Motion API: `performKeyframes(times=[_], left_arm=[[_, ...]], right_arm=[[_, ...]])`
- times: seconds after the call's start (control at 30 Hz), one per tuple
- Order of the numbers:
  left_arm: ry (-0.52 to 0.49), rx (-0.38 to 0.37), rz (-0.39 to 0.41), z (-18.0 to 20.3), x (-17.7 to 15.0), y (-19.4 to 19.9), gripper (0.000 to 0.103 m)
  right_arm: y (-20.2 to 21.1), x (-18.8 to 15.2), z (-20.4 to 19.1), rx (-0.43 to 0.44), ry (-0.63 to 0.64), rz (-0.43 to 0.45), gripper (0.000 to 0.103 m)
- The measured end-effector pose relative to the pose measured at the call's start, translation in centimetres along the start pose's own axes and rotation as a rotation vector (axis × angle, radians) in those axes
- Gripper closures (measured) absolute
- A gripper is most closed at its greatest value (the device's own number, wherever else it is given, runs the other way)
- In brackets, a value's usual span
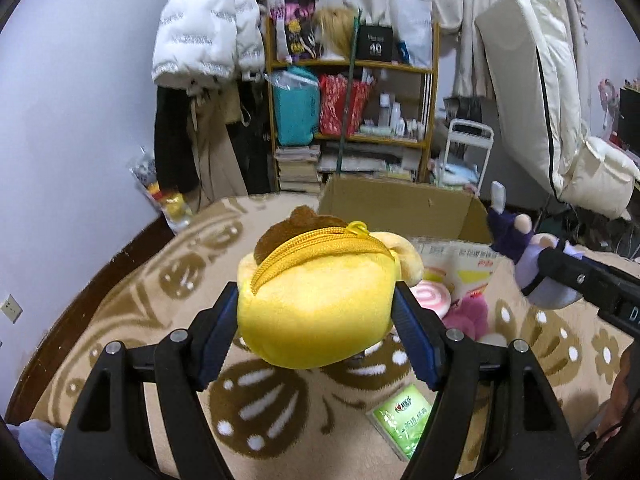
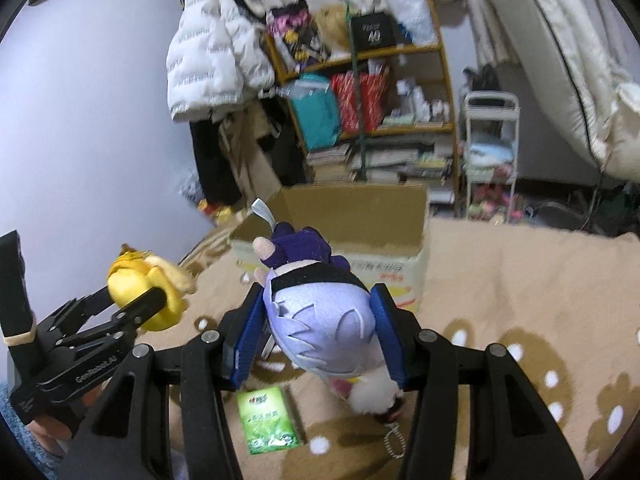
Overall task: Organize soft objects
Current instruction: 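Lift the yellow plush with the left tool while the right tool carries the doll plush over the box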
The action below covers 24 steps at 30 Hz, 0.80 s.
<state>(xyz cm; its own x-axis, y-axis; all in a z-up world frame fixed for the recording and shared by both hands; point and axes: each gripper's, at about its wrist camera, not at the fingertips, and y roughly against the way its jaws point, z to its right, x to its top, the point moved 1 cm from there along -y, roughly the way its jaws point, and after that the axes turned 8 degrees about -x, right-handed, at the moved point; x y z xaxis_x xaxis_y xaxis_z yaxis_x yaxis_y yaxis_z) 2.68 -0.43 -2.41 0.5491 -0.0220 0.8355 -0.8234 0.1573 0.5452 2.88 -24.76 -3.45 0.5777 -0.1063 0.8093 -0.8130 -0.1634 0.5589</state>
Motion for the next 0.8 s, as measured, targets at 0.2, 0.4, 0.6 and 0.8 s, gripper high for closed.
performKeyframes(times=[0.2, 0.4, 0.6, 0.8], left_arm=[[-0.042, 0.007, 0.068, 0.4, 1.0, 1.4, 0.030], [-0.078, 0.006, 0.122, 0.9, 2.1, 2.1, 0.029], [-0.124, -0.005, 0.156, 1.9, 3.4, 1.4, 0.029], [-0.156, -0.014, 0.181, 2.9, 5.0, -0.1, 0.029]], right_arm=[[2.1, 1.2, 0.3, -0.049, 0.021, 0.094, 0.047], [2.5, 2.3, 0.6, -0.069, 0.030, 0.133, 0.047], [1.7, 3.4, 0.8, -0.075, 0.030, 0.155, 0.047], [0.3, 4.5, 0.6, -0.067, 0.057, 0.166, 0.047]])
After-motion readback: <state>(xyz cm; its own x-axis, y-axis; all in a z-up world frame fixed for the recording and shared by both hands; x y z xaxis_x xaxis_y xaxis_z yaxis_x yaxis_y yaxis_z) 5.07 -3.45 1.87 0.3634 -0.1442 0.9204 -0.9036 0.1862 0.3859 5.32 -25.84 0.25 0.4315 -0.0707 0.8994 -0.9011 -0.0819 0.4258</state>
